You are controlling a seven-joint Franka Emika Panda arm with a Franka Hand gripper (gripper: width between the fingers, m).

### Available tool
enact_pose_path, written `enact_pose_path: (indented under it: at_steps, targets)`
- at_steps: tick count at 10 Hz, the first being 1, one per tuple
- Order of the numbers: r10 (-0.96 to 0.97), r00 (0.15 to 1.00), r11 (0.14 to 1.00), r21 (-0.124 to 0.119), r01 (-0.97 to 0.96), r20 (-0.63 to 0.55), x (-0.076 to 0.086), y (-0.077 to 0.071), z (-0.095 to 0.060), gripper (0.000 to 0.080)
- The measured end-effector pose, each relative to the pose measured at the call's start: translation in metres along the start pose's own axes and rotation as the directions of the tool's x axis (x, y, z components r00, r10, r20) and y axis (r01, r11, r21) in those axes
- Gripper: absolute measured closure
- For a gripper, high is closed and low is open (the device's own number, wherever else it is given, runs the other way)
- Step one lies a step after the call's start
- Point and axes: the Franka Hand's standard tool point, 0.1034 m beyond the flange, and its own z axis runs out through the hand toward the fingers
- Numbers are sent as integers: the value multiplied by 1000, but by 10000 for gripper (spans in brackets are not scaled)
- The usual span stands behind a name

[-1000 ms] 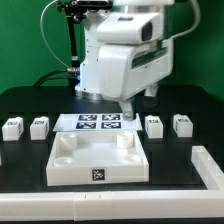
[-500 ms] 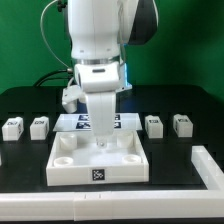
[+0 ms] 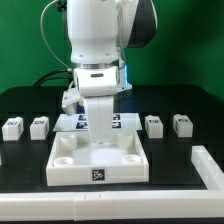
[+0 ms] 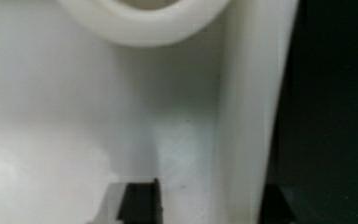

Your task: Assemble one leg

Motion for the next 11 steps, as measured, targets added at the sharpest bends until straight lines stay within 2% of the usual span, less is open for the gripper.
enact_pose_path:
  at_steps: [1, 2, 3, 7, 9, 11]
  targets:
    - [0, 1000, 1000, 1, 0, 0, 0, 0, 0, 689]
    - [1, 1000, 1000, -2, -1, 0, 0, 1, 0, 689]
    - [1, 1000, 1000, -3, -1, 0, 0, 1, 0, 742]
    - [19, 1000, 1000, -5, -19, -1, 3, 3, -1, 742]
    - [50, 999, 998, -24, -51, -16, 31, 26, -2, 742]
    - [74, 996, 996, -39, -76, -40, 56, 55, -2, 742]
